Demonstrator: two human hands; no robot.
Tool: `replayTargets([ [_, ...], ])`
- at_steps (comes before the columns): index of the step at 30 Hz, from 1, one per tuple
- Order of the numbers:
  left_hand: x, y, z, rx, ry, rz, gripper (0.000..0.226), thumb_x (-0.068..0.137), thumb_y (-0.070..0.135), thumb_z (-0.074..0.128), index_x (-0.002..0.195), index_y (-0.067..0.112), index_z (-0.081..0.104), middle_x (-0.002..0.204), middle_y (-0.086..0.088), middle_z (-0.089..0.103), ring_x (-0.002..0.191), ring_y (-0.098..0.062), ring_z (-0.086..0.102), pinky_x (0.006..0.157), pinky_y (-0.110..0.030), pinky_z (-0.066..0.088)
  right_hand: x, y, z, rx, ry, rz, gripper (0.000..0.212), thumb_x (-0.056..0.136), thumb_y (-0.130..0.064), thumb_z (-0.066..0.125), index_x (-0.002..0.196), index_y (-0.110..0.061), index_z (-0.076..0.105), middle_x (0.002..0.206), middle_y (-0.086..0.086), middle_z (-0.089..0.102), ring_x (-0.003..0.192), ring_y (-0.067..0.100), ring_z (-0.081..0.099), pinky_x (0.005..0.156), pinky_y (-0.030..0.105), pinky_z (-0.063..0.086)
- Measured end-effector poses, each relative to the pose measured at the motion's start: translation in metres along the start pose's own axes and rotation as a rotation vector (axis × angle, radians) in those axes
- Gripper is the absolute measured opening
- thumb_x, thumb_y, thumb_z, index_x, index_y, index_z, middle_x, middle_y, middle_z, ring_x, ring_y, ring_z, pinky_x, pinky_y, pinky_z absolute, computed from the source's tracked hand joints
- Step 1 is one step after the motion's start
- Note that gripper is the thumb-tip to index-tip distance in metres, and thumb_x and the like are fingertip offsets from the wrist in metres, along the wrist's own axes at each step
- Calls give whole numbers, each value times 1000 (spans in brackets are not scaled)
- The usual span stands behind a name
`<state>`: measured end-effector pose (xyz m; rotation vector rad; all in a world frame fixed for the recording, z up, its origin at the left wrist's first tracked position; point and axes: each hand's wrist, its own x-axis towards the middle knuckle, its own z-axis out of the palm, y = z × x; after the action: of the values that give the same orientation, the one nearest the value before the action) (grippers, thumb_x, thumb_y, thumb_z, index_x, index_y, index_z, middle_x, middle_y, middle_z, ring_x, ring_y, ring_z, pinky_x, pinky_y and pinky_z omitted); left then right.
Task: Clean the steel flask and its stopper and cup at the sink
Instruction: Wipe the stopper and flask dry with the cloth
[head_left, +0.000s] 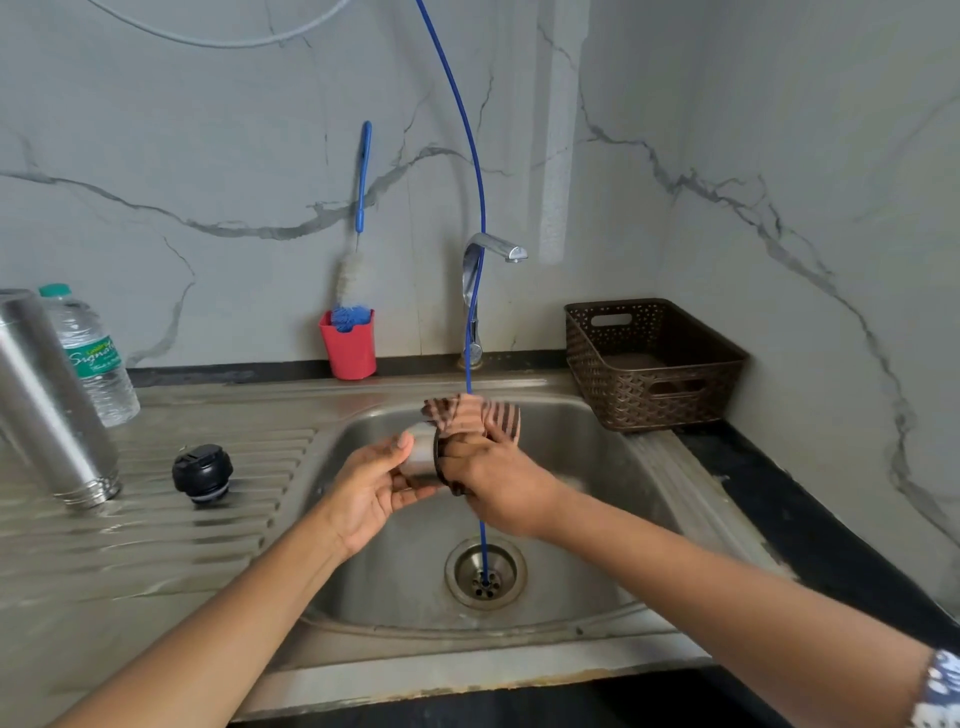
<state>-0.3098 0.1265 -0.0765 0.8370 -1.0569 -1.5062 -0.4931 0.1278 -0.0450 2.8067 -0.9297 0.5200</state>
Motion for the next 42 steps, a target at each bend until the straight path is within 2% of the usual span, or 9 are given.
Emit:
replayTargets([
  [4,-2,0,-7,47,-29,87,91,38,44,95,116,10,63,101,-13,71,89,-22,69,68,-31,58,2,-7,-12,1016,-249,480,28,87,2,55,114,-4,59,107,12,63,105,25,60,98,37,46],
  [9,1,0,-2,65,8,-19,91,32,55,93,104,6,65,85,-15,72,71,-21,70,57,-29,58,-3,14,-3,-132,-73,-167,31,73,-2,54,99,-14,67,104,3,65,109,22,58,111,57,27],
  [12,0,4,7,68,43,-97,66,64,57,73,103,4,63,75,-17,69,54,-20,66,48,-24,55,-5,30,-2,-592,60,-406,32,80,-8,52,105,-21,67,105,-5,65,101,18,61,111,62,23],
  [19,-2,6,2,345,43,49,91,43,83,70,99,12,66,76,-7,73,63,-18,69,54,-25,56,-8,19,13,-314,206,-246,23,79,-6,61,100,-14,64,102,1,65,102,20,58,98,46,44],
  [24,-6,6,-8,526,-92,313,78,67,8,79,132,40,51,123,16,63,110,-6,62,84,-24,54,-4,16,-10,324,114,32,10,78,-1,63,81,-7,56,82,2,56,80,14,49,71,28,40],
  [28,-6,8,-7,545,-84,409,72,62,9,80,120,47,61,127,18,61,118,-13,59,87,-27,55,-2,18,-23,547,15,137,8,85,-9,65,89,-9,58,83,-1,62,74,8,57,69,21,45],
  [35,-7,10,-4,480,-105,385,73,53,43,88,116,18,63,112,2,70,102,-12,65,73,-26,56,-5,20,-25,319,59,-16,23,82,-8,68,102,-1,58,98,10,61,90,17,55,80,25,41],
  [39,-8,11,6,137,-145,209,59,46,59,88,84,17,76,75,-1,70,66,-10,65,51,-25,53,-10,19,-27,157,147,-222,18,76,2,70,85,-1,55,89,14,57,86,20,47,78,26,39],
  [42,-6,13,8,181,-100,101,83,45,70,81,102,11,68,82,-10,70,72,-19,67,52,-29,55,-8,18,-18,97,186,-230,19,73,4,68,80,-4,53,83,11,56,82,21,47,72,26,39],
])
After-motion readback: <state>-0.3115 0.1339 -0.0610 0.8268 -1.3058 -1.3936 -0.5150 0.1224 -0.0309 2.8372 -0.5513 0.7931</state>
